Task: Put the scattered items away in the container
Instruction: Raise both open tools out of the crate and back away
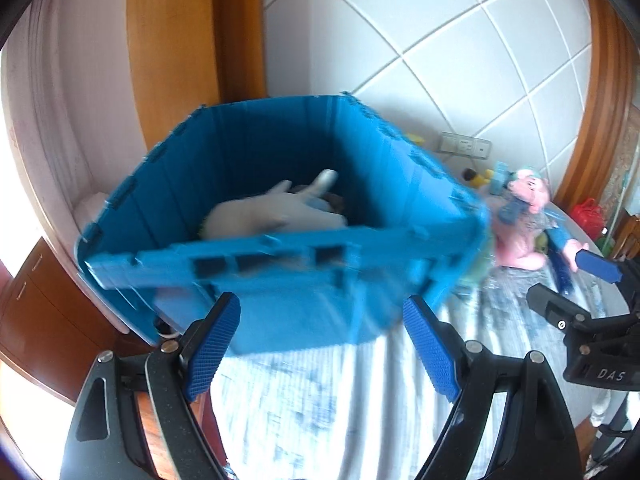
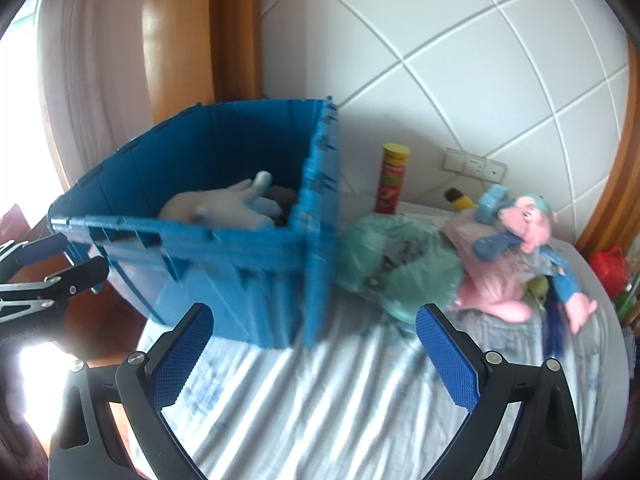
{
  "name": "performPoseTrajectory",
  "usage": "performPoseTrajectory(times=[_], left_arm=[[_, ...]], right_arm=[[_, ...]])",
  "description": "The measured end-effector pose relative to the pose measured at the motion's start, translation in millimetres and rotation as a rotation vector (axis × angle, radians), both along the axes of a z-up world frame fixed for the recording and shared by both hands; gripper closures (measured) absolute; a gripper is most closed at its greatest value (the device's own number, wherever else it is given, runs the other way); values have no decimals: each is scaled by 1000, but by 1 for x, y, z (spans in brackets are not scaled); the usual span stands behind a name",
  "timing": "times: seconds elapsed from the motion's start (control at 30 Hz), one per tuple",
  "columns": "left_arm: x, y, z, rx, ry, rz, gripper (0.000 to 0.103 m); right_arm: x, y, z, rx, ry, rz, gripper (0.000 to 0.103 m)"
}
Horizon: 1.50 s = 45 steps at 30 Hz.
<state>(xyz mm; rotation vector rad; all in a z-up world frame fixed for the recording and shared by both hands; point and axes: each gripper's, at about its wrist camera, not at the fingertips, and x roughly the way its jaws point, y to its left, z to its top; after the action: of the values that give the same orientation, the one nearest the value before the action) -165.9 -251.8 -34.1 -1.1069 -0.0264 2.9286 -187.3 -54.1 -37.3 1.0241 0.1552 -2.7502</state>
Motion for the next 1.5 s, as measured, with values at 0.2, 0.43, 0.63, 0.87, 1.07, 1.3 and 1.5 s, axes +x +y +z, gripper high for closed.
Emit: performPoseTrajectory(times=[0.2,0.43,0.63,0.87,1.07,1.3,1.5], left_arm=[[34,74,-7,11,-10,16,19],[81,140,-10,15,-19,64,19],[104,176,-4,-19,-28,74,19],[117,195,9,-13,9,26,19],[125,198,18,-26,36,-3,19],[137,192,22,-25,50,-17,19],[144,185,22,-26,48,-25,19]], right_arm=[[31,73,0,8,5,-3,0],[71,146,-1,13,7,7,0],[94,188,-1,1,-6,-1,0],[119,214,11,-14,27,-37,0],[133,226,22,-12,55,-88,0],[147,230,19,-4,44,-130,0],[157,228,20,4,49,-151,0]])
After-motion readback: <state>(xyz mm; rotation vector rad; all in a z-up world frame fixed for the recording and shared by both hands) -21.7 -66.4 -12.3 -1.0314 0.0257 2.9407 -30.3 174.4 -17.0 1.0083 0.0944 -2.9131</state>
